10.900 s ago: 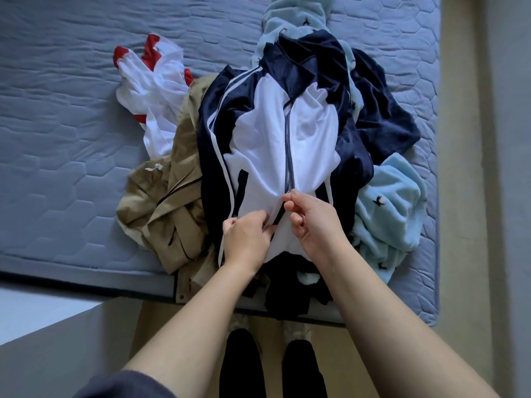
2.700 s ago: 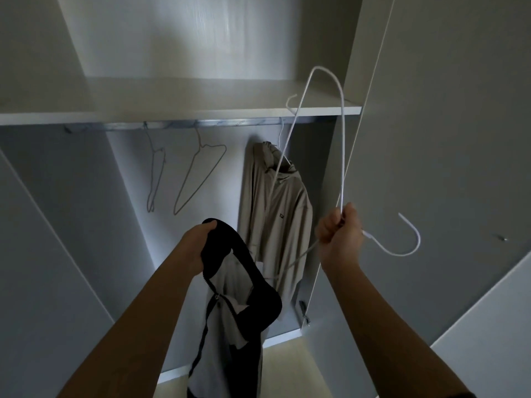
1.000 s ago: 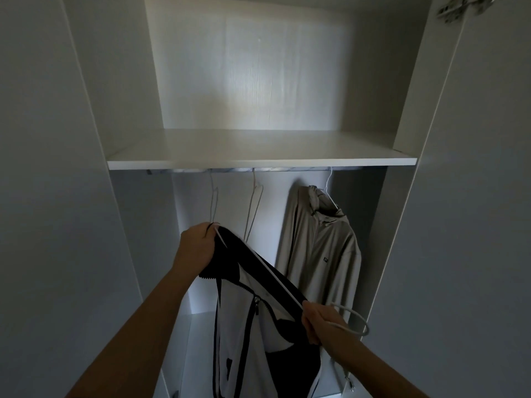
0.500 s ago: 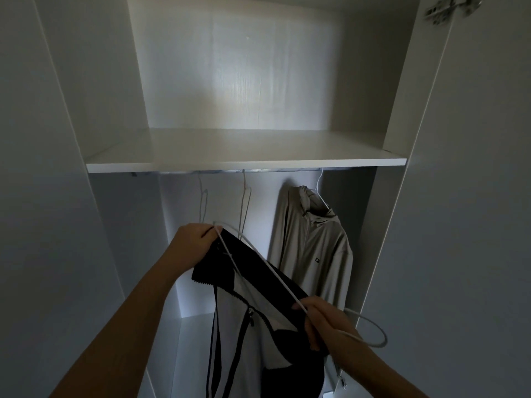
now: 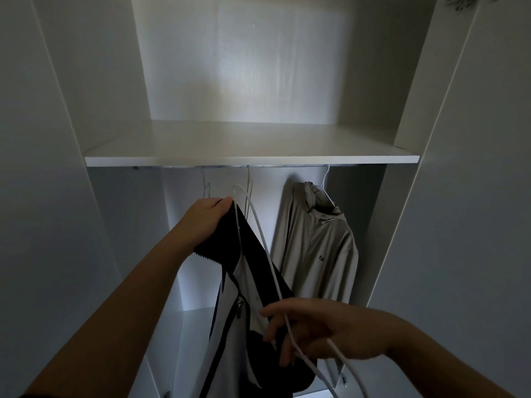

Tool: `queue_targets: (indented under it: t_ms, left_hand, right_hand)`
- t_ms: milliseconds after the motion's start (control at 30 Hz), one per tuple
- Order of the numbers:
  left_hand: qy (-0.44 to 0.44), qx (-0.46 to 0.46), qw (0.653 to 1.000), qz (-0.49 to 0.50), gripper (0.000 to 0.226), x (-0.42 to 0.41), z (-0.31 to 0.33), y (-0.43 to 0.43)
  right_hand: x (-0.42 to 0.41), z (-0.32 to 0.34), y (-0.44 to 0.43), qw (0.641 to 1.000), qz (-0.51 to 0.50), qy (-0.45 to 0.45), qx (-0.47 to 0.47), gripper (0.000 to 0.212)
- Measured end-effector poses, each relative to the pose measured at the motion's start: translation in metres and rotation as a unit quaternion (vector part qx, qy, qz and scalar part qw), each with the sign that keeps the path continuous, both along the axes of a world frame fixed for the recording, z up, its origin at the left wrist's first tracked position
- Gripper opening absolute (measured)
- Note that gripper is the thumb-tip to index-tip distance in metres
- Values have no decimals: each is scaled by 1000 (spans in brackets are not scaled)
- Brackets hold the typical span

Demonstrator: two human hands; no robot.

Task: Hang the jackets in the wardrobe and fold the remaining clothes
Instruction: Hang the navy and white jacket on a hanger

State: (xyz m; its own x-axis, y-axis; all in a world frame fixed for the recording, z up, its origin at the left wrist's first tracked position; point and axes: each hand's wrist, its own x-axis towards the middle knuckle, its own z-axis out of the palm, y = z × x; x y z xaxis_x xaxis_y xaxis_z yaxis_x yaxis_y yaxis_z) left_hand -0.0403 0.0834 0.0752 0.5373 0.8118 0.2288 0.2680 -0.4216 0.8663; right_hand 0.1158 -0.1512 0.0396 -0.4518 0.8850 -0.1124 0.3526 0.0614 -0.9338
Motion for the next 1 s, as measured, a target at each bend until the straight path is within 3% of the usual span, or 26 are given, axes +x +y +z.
queue_targets:
  t_ms: [67, 167, 233, 400, 500, 567, 667, 767, 900, 1000]
  left_hand:
    - [-1, -2, 1000, 9, 49, 7, -2, -2]
    - [1, -14, 1000, 17, 47, 16, -6, -4]
    - [6, -16, 1000, 10, 41, 24, -8, -9]
    - [45, 28, 998, -15, 33, 46, -11, -27]
    - [16, -14, 1000, -13, 33, 48, -12, -27]
    - [0, -16, 1000, -2, 36, 46, -12, -24]
    - [32, 74, 997, -7, 38, 44, -8, -27]
    - [76, 187, 978, -43, 36, 51, -8, -41]
    - [105, 223, 966, -80, 35, 56, -16, -48]
    - [102, 202, 971, -79, 37, 55, -18, -44]
  right_hand:
    - [-4, 3, 5, 996, -48, 62, -34, 42]
    - [-16, 1, 20, 973, -194, 126, 20, 7]
    - [-20, 5, 35, 949, -286, 88, 99, 8]
    - [-17, 15, 63, 878, -391, 9, 276, 51]
    - [-11, 7, 68, 826, -434, -110, 343, 50]
    - [-8, -5, 67, 811, -434, -183, 347, 51]
    - [-14, -30, 62, 812, -393, -284, 324, 61]
    - [-20, -54, 63, 837, -370, -339, 220, 66]
    - [-22, -59, 66, 860, -338, -370, 97, 48]
    - [-15, -46, 58, 899, -293, -323, 40, 36]
